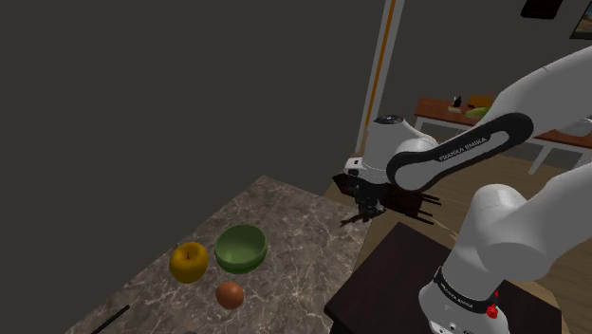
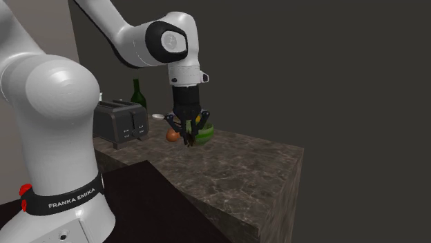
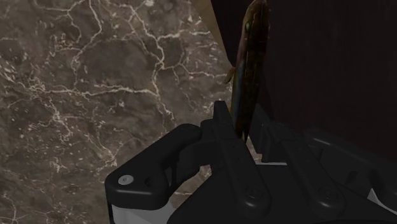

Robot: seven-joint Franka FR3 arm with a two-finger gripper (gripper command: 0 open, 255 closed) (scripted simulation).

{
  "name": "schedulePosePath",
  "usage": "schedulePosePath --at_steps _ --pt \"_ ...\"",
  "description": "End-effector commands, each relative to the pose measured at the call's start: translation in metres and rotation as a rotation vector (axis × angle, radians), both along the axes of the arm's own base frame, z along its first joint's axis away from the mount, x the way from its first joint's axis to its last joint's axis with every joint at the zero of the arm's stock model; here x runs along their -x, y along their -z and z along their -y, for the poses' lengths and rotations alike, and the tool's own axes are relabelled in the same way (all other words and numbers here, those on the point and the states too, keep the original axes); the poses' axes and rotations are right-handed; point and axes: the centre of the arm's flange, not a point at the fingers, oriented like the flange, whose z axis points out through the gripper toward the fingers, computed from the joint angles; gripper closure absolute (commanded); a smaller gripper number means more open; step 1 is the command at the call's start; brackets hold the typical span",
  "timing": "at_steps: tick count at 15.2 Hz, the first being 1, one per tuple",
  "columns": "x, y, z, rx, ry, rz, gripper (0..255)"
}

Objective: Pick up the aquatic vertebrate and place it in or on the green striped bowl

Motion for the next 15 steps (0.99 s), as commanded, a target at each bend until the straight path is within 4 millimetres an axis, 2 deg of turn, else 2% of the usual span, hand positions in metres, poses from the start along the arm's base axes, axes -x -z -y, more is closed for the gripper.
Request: schedulePosePath --at_steps 1,15 --pt "-0.008 -0.003 -0.010 0.000 0.000 -0.001 255" --pt "-0.121 -0.001 -0.156 0.000 0.000 -0.001 255"
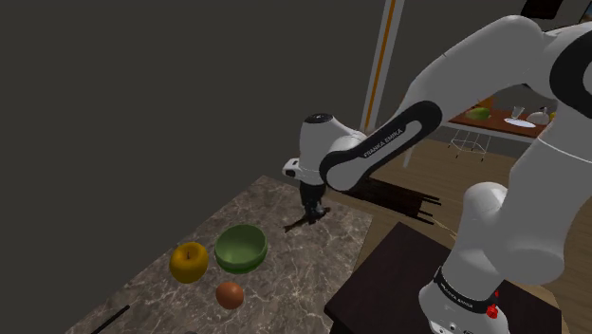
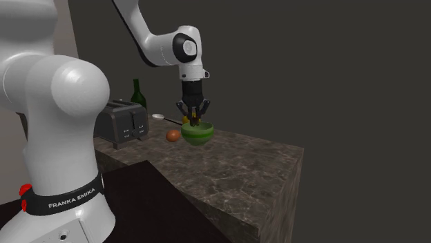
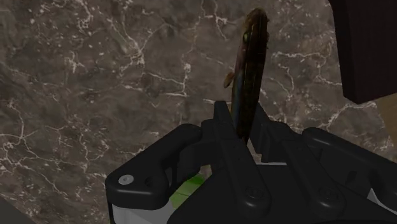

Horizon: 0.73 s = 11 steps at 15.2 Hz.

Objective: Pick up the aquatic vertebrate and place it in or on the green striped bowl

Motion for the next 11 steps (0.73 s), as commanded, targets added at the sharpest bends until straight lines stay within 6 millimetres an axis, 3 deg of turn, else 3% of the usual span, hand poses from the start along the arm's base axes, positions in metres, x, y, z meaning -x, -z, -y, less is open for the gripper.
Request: schedulePosePath --at_steps 1,11 --pt "-0.016 0.001 -0.025 -0.001 0.000 0.000 255" --pt "-0.097 0.003 -0.129 -0.001 0.000 0.000 255"
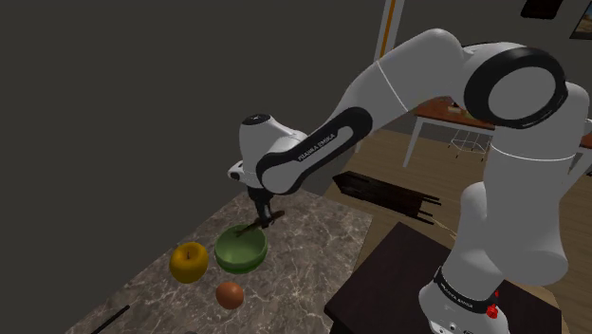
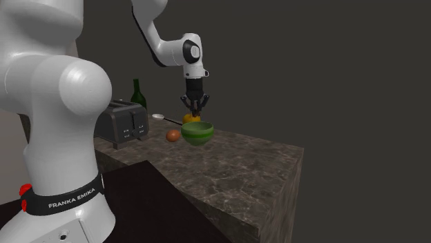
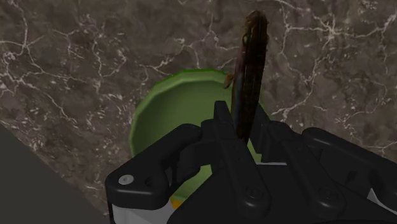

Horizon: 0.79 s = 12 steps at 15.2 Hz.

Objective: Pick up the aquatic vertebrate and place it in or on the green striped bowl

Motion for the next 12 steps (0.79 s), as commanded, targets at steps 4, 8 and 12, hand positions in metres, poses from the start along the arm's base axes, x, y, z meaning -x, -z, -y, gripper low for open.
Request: schedulePosePath --at_steps 4,8,12 --pt "-0.044 0.002 -0.055 0.000 0.000 -0.001 255" --pt "-0.044 0.023 -0.055 0.000 0.000 -0.001 255" --pt "-0.044 0.044 -0.055 0.000 0.000 -0.001 255"
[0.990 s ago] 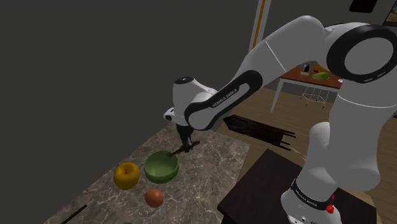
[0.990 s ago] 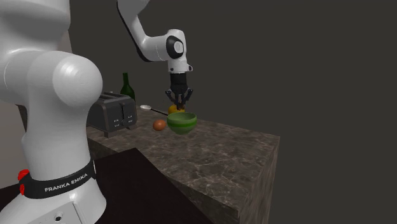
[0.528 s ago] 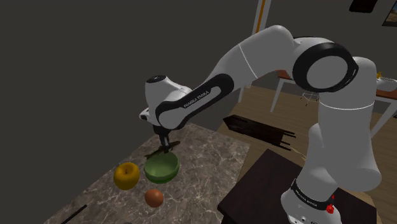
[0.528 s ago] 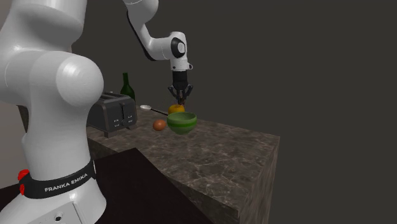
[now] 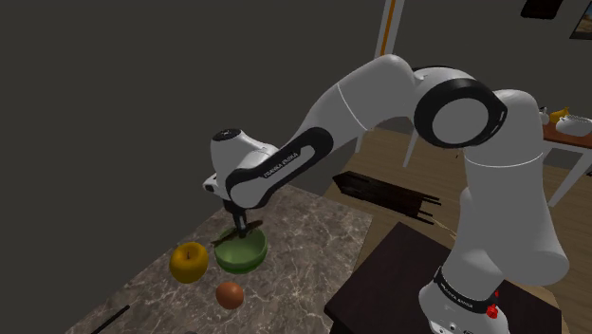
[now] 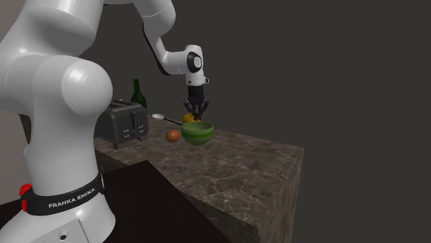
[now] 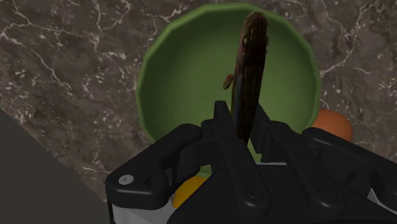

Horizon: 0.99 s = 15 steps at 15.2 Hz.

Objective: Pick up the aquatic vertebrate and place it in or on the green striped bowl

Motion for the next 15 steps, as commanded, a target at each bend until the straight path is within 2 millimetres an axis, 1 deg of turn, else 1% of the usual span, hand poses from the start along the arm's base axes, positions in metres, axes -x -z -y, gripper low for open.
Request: schedulePosePath --at_steps 1,4,5,12,13,15 --pt "0.000 0.011 0.000 0.000 0.000 0.000 255" --pt "0.000 0.027 0.000 0.000 0.000 0.000 255" --pt "0.000 0.029 0.000 0.000 0.000 0.000 255" --pt "0.000 0.029 0.000 0.000 0.000 0.000 255" --pt "0.000 0.029 0.000 0.000 0.000 0.000 0" --pt "0.000 0.029 0.000 0.000 0.000 0.000 0"
